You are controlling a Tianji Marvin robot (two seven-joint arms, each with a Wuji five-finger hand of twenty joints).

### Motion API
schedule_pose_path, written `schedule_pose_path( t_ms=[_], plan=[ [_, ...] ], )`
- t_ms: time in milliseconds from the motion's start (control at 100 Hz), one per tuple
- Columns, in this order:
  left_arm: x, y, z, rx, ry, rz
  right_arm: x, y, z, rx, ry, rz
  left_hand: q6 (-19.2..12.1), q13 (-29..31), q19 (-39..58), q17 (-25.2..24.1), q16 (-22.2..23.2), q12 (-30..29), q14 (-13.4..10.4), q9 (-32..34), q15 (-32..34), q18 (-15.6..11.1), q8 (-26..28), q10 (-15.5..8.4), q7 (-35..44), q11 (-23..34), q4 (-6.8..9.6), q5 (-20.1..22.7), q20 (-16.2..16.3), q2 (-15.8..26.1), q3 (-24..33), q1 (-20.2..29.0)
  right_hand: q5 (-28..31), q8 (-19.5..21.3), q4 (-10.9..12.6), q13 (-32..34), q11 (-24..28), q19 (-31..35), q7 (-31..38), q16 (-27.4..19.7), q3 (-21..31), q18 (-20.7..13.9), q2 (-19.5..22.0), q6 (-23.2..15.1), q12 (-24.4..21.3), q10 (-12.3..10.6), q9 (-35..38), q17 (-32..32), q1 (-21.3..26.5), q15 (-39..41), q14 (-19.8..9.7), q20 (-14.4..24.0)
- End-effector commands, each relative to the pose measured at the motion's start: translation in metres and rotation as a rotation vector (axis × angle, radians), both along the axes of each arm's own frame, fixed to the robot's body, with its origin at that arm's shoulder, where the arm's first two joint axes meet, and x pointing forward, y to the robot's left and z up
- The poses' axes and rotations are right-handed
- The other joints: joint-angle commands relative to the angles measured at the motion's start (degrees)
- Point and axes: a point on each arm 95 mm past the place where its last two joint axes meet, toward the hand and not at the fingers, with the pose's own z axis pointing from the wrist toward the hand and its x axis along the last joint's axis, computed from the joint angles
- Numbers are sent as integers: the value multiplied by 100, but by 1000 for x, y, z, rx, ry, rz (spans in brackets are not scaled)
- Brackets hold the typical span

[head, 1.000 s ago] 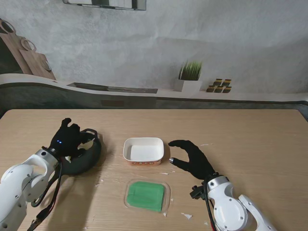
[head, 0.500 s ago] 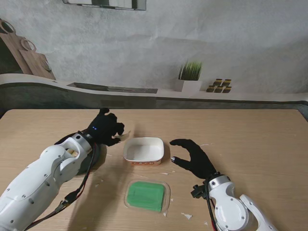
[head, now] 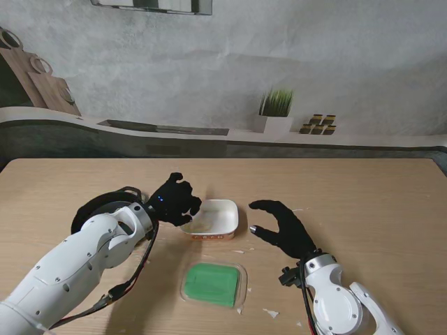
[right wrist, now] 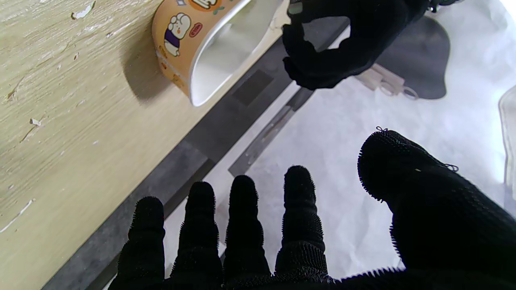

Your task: Load dumplings into a food container

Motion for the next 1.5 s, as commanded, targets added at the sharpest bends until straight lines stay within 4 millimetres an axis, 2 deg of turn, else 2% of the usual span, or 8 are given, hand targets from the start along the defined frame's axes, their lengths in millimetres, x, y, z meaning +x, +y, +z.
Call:
schedule_pose_path(
  t_ms=[0, 100, 160, 290, 550, 770, 1160, 1490],
  plan=[
    [-3, 0, -5, 18, 25, 3, -3, 4, -2, 8, 14, 10, -143, 26, -48, -121, -20, 24, 43, 94, -129, 85, -186, -153, 149, -50, 94, 149, -167, -17, 152, 148, 37, -57, 148, 30, 108, -63, 42, 15, 74, -96, 59, -152, 24, 10, 15, 0, -148, 64, -44, 29],
    [-5, 7, -2, 29, 10, 8, -3, 5, -2, 8, 14, 9, 131, -287, -373, -99, -191, -1252, 188, -1334, -459, 102, -297, -23, -698, 400, 145, -465, -327, 239, -2, -347, 34, -57, 147, 30, 109, -63, 41, 14, 71, -96, 60, -146, 24, 7, 16, 0, -151, 62, -49, 29],
    [-9, 14, 4, 36, 3, 32, -2, 5, -3, 8, 14, 9, 375, -837, -1035, -99, -378, -2151, 324, -2484, -916, 116, -158, 311, -1830, 137, 522, -1246, -406, 799, -21, -1319, 39, -56, 148, 37, 111, -62, 42, 15, 70, -97, 57, -149, 25, 10, 19, 3, -149, 65, -48, 29],
    [-21, 39, 26, 89, -33, 130, -3, 4, -3, 7, 16, 4, 851, -1313, -1942, -161, -568, -2548, 382, -3313, -1510, 117, -478, 482, -2852, -116, 607, -2052, -68, 1217, -1110, -1677, 46, -55, 148, 31, 117, -63, 46, 16, 71, -96, 55, -145, 28, 35, 26, 0, -146, 65, -48, 30],
    [-44, 99, 52, 201, -77, 370, -3, 6, -3, 6, 18, 8, 1453, -1175, -2063, -193, -442, -2610, 636, -3117, -1616, 158, -399, 749, -3100, -176, 624, -1920, 891, 1368, -1992, -1694, 34, -54, 148, 26, 123, -62, 44, 16, 61, -103, 64, -140, 31, 44, 19, -5, -154, 64, -47, 32],
    [-49, 130, 40, 342, -7, 561, -4, 7, -3, 4, 18, 11, 1673, -1011, -1947, -181, -377, -2612, 725, -2813, -1566, 153, -423, 822, -3183, -181, 643, -1517, 1049, 1436, -2174, -1630, 37, -54, 149, 29, 124, -63, 45, 16, 64, -97, 56, -148, 31, 46, 23, -5, -147, 66, -44, 33],
    [-37, 140, 6, 389, 39, 756, -4, 7, -3, 2, 14, 6, 1660, -710, -1068, -173, -144, -2289, 880, -2285, -1221, 63, -82, 862, -2665, 216, 686, -1130, 1830, 1316, -2021, -1532, 56, -51, 150, 43, 131, -10, 49, 34, 67, -64, 62, -132, 34, 58, 31, 60, -149, 103, -20, 67],
    [-25, 140, -12, 349, 97, 831, -3, 8, -4, 1, 14, 0, 1656, -567, -924, -165, -117, -2166, 893, -1915, -1087, 74, 4, 874, -2415, 329, 707, -888, 1732, 1166, -1550, -1488, 71, -47, 151, 39, 142, 6, 53, 53, 78, -60, 62, -118, 38, 65, 36, 48, -142, 141, 9, 92]
  ],
)
